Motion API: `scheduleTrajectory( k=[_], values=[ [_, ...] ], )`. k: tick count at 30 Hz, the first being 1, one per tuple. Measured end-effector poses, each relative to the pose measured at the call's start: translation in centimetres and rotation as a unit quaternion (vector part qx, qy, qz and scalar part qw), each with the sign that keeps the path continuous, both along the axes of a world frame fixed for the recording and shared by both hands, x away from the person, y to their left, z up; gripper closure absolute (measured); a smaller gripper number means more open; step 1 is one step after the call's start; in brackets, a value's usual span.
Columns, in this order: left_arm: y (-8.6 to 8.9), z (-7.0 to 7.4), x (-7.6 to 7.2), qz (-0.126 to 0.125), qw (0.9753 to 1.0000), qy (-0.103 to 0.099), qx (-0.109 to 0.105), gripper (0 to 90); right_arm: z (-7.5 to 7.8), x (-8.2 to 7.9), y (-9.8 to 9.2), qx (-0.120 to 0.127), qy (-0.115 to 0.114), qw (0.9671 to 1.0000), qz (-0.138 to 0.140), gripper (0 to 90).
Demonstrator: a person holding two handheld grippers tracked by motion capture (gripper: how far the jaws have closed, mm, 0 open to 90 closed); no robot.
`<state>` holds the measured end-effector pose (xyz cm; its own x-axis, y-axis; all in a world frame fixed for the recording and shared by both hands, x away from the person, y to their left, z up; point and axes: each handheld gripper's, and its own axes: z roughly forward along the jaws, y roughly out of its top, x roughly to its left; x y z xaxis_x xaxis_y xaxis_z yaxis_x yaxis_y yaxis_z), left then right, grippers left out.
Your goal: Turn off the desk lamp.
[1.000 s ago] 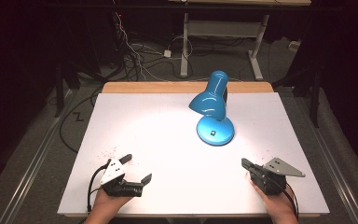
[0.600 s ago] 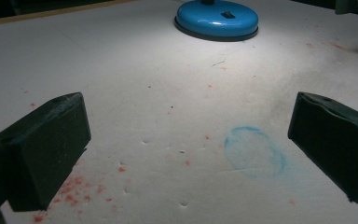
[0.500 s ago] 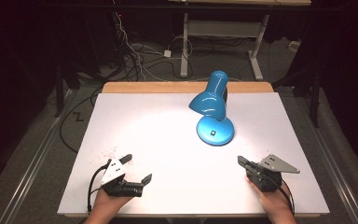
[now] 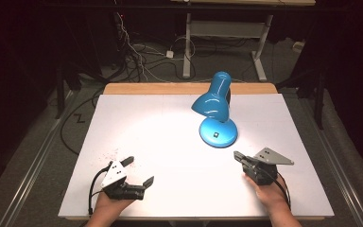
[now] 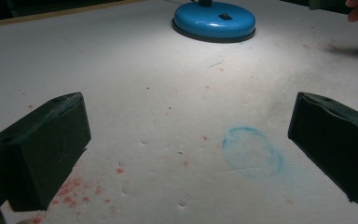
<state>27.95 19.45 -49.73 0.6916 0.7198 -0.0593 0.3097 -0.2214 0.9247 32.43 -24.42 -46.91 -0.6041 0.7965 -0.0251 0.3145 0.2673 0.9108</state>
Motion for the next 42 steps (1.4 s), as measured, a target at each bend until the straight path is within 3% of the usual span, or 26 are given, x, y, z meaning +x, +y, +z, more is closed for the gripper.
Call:
scheduleTrajectory(
  k=[12,26,32,42],
  values=[
    [0.0,0.0,0.1,-0.006,1.0,0.005,0.0,0.0,-0.2,2.7,1.7,0.0,0.004,1.0,0.001,90.0],
    [0.1,0.0,0.4,-0.019,0.9997,0.016,-0.004,0.0,-0.2,5.9,3.4,0.001,0.026,0.9997,0.001,90.0],
    [-0.2,0.0,0.2,-0.022,0.9997,0.007,0.009,0.0,0.2,7.3,4.0,0.011,0.027,0.9996,0.003,90.0],
    [-0.1,0.0,0.3,-0.025,0.9996,0.012,0.008,0.0,0.0,9.0,4.5,0.013,0.036,0.9992,-0.005,90.0]
  ],
)
